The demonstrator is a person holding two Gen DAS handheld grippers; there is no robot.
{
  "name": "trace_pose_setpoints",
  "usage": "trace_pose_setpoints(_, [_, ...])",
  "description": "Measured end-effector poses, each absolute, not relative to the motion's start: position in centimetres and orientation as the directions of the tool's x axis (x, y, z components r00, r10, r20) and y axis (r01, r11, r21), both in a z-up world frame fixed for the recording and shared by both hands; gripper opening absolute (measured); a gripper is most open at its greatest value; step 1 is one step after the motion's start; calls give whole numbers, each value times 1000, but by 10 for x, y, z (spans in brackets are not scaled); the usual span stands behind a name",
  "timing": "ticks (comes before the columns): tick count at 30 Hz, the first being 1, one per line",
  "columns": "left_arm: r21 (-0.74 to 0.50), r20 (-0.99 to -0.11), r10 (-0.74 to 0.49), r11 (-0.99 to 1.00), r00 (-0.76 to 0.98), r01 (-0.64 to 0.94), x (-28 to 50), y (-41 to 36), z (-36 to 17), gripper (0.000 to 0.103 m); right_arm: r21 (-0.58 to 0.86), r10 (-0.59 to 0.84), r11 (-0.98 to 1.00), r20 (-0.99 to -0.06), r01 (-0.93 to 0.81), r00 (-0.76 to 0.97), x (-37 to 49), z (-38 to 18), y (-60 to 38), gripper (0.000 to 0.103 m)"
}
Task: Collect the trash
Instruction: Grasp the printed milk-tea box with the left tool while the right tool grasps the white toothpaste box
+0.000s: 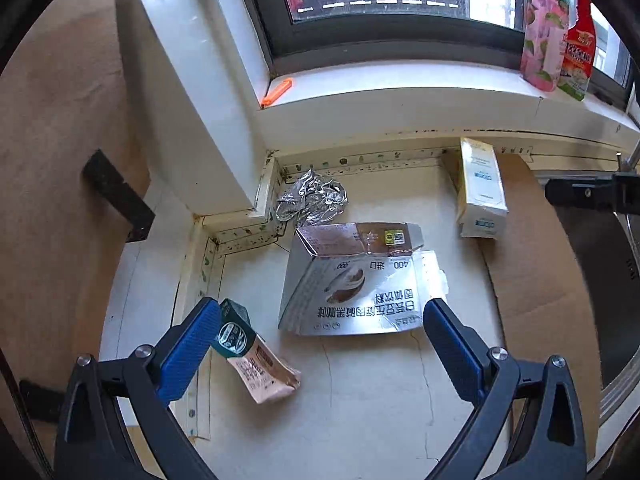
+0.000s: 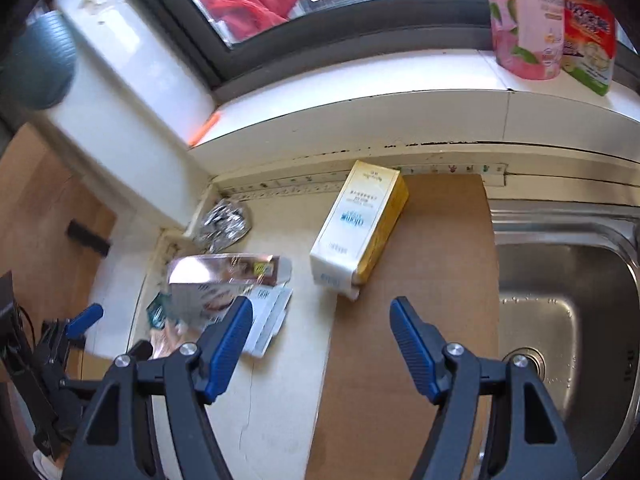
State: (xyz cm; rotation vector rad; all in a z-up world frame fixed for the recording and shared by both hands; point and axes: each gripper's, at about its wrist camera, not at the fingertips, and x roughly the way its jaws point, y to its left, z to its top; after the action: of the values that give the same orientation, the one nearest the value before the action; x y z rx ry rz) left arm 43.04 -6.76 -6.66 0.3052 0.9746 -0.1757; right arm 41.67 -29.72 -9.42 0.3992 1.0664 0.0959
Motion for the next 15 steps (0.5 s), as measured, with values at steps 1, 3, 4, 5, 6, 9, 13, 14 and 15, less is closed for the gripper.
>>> trace_pose_setpoints(1, [176,-841,-8,942,541,287,440,-67,-72,101,370,270,920,-836,127,477,428,-100,-297,72])
trace_pose_setpoints(3, [182,-851,2,939,525,292,455,-62,-83,101,387,282,909,-846,156,453,448,-113,-297,72])
trace_pose_setpoints(4, [179,-857,2,939,516,295,464,-59,-88,101,391,286,906,-849,164,444,457,-118,-297,72])
trace_pose_setpoints(5, [176,-861,1,939,508,295,468,-57,-92,101,388,284,905,-856,175,431,466,-124,-296,72])
trace_pose_setpoints(6, [169,-867,1,942,498,291,475,-54,-97,101,381,277,905,-864,188,420,472,-130,-295,72])
trace_pose_setpoints(9, [145,-882,-7,948,472,284,493,-46,-109,101,371,263,903,-876,216,404,489,-144,-296,72])
trace_pose_setpoints(13, [115,-891,-28,952,453,285,509,-39,-123,100,340,231,911,-889,234,395,502,-154,-295,71])
trace_pose_setpoints(14, [107,-893,-35,952,449,285,510,-38,-124,100,326,217,915,-894,236,393,504,-155,-294,72])
trace_pose_setpoints(15, [96,-894,-44,953,445,286,513,-36,-127,100,312,205,920,-898,236,389,507,-158,-293,72])
